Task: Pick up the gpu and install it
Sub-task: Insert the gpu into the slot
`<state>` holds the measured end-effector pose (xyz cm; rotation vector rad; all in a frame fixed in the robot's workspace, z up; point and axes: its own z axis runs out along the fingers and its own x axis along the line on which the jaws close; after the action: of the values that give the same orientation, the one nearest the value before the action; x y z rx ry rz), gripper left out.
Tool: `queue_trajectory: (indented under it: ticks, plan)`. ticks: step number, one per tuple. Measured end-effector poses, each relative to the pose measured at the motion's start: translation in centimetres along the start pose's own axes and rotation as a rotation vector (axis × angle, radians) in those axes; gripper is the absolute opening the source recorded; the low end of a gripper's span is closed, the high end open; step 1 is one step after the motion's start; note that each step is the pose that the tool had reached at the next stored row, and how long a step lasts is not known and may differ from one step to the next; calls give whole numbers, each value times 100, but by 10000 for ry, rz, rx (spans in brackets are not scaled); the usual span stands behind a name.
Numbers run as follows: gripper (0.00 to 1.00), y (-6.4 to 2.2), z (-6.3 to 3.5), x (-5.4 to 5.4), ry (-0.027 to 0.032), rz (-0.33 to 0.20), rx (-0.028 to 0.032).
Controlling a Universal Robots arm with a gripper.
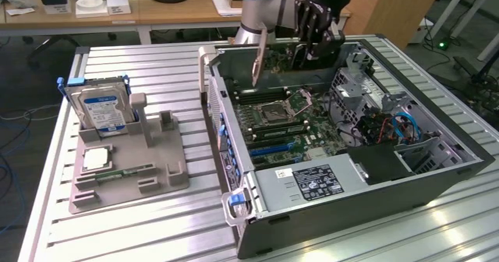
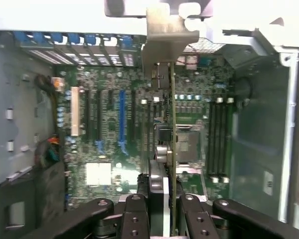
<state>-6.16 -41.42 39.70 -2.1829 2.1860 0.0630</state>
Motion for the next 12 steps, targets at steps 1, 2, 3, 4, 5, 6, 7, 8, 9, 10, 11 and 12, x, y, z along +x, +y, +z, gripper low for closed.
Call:
queue_trajectory:
  ticks: [1, 2, 3, 4, 5, 6, 7, 8, 9, 10, 11, 12]
  plan:
    - [28, 0, 3, 0, -108, -13, -2]
    - [28, -2, 10, 0, -137, -18, 0]
    - [28, -5, 18, 1, -140, -19, -1]
    - [28, -5, 30, 2, -139, -18, 4]
    - [28, -6, 43, 3, -140, -19, 19]
    - [28, -7, 55, 3, -140, -22, 50]
    - [28, -8, 62, 4, -139, -25, 94]
    - [28, -8, 68, 4, -138, -30, 148]
    - [28, -8, 76, 5, -139, -33, 190]
    - [28, -9, 82, 5, -139, -35, 204]
    - [28, -9, 90, 6, -140, -35, 204]
    - [28, -9, 99, 7, -139, -29, 205]
